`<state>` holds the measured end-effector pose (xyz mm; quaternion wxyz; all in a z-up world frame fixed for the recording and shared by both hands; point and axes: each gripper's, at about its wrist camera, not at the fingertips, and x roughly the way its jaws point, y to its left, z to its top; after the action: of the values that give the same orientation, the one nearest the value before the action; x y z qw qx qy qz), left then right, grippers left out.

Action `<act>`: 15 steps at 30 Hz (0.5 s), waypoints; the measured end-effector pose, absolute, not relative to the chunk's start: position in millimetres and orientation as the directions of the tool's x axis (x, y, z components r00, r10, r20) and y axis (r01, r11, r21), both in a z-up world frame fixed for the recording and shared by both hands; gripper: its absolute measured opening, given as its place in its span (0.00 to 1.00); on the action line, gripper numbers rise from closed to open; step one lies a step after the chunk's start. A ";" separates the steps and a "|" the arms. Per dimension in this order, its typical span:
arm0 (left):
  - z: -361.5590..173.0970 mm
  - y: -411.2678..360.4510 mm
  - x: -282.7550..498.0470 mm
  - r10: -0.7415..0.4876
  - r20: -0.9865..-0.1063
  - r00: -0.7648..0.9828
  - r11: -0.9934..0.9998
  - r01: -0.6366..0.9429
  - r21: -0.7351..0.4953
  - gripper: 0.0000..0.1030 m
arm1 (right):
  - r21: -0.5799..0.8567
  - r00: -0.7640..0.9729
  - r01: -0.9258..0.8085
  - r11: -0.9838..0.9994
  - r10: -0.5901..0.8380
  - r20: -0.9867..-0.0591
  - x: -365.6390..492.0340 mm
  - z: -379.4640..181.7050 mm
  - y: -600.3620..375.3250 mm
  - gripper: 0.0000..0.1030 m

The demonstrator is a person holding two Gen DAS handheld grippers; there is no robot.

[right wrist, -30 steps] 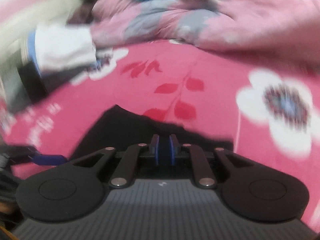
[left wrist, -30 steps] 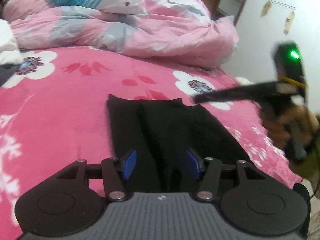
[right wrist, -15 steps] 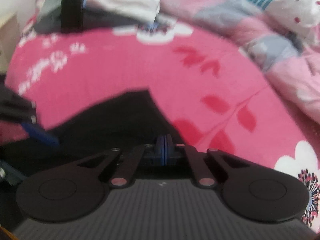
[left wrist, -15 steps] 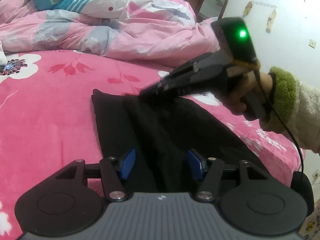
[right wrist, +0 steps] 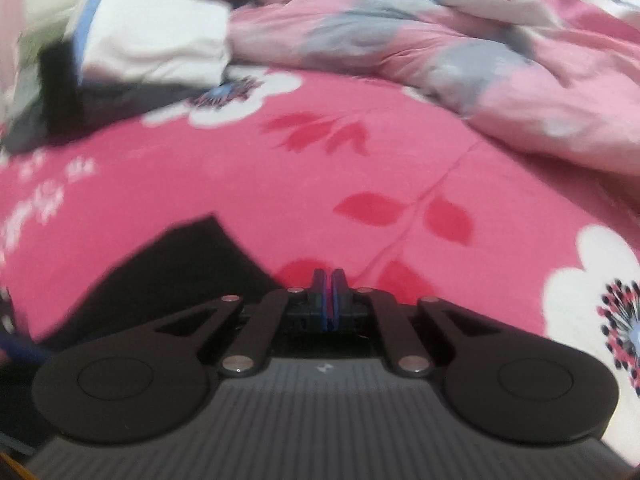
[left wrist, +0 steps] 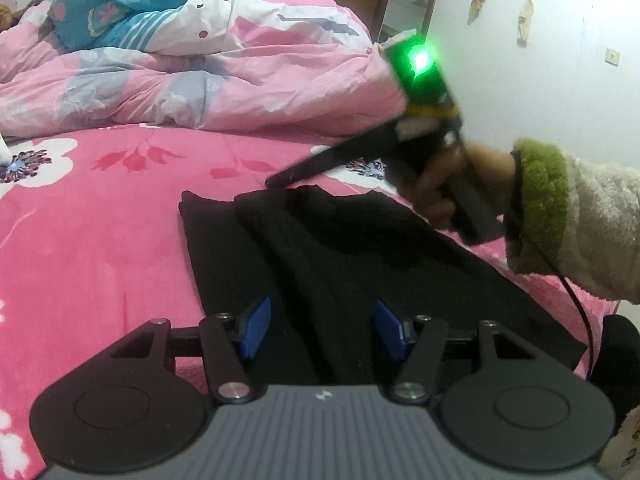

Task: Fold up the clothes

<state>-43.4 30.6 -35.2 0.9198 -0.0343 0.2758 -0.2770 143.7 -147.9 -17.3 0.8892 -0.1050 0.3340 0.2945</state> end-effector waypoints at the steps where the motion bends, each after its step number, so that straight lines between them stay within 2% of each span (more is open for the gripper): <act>1: -35.4 32.2 -43.0 -0.532 -0.484 0.695 0.843 0.489 -0.224 0.57 | 0.054 0.592 -0.594 0.803 0.481 -0.646 143.4 -8.2 -151.8 0.04; 3: -35.8 36.0 -42.1 -0.542 -0.473 0.694 0.838 0.485 -0.249 0.57 | 0.092 0.550 -0.629 0.772 0.525 -0.650 139.3 4.7 -149.1 0.06; 5: -36.0 39.8 -41.1 -0.553 -0.462 0.694 0.833 0.480 -0.275 0.57 | 0.079 0.510 -0.682 0.727 0.551 -0.661 129.9 14.5 -133.4 0.18; 6: -35.8 42.4 -39.9 -0.560 -0.456 0.692 0.829 0.473 -0.299 0.57 | 0.070 0.487 -0.706 0.705 0.555 -0.675 126.8 14.7 -123.7 0.27; 8: -35.3 47.8 -37.0 -0.574 -0.441 0.690 0.818 0.456 -0.351 0.57 | 0.023 0.452 -0.736 0.676 0.517 -0.726 122.3 7.6 -103.8 0.30; 9: -35.1 50.5 -35.4 -0.580 -0.434 0.689 0.812 0.445 -0.377 0.56 | -0.012 0.440 -0.746 0.666 0.479 -0.760 120.8 0.9 -93.6 0.28; 11: -35.1 54.8 -33.4 -0.582 -0.428 0.692 0.807 0.427 -0.407 0.54 | -0.032 0.434 -0.742 0.670 0.444 -0.784 118.4 -5.1 -85.5 0.07; 13: -35.6 58.2 -32.7 -0.581 -0.424 0.695 0.805 0.413 -0.426 0.50 | -0.009 0.445 -0.717 0.697 0.448 -0.776 116.5 -4.4 -87.8 0.03; 15: -36.4 61.0 -33.0 -0.580 -0.423 0.696 0.804 0.405 -0.436 0.44 | 0.065 0.473 -0.683 0.727 0.508 -0.720 112.0 7.7 -100.4 0.03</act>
<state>-33.0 61.0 -36.4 0.9074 -0.1566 0.2801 -0.2715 112.0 -100.4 7.7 0.8501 -0.1168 0.3756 0.3502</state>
